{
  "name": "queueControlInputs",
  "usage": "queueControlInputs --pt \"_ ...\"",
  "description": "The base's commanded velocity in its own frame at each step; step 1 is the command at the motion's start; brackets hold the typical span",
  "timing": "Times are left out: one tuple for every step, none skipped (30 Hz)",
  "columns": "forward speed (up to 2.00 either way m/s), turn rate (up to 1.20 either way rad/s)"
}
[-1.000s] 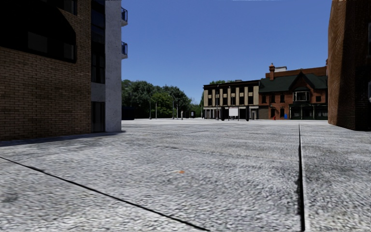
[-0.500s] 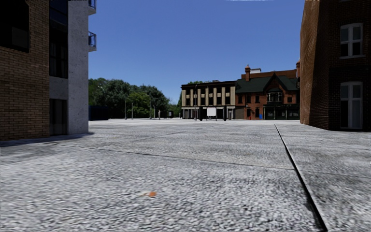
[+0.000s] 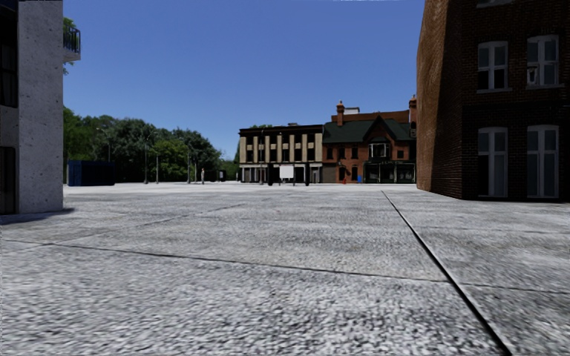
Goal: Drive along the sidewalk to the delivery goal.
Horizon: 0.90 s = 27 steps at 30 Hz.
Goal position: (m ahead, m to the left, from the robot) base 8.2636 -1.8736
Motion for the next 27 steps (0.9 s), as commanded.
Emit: queueControlInputs --pt "1.63 -0.40" --pt "1.63 -0.40" --pt "1.63 -0.40" --pt "1.63 -0.40" --pt "1.63 -0.40" --pt "1.63 -0.40" --pt "1.63 -0.40" --pt "1.63 -0.40" --pt "1.63 -0.40" --pt "1.63 -0.40" --pt "1.63 -0.40" --pt "1.63 -0.40" --pt "1.63 -0.40" --pt "1.63 -0.40" --pt "1.63 -0.40" --pt "1.63 -0.40" --pt "1.63 -0.40" --pt "1.63 -0.40" --pt "1.63 -0.40" --pt "1.63 -0.40" --pt "1.63 -0.34" --pt "1.63 -0.30" --pt "1.63 -0.24" --pt "1.63 -0.24" --pt "1.63 -0.09" --pt "1.63 -0.05" --pt "1.63 -0.04"
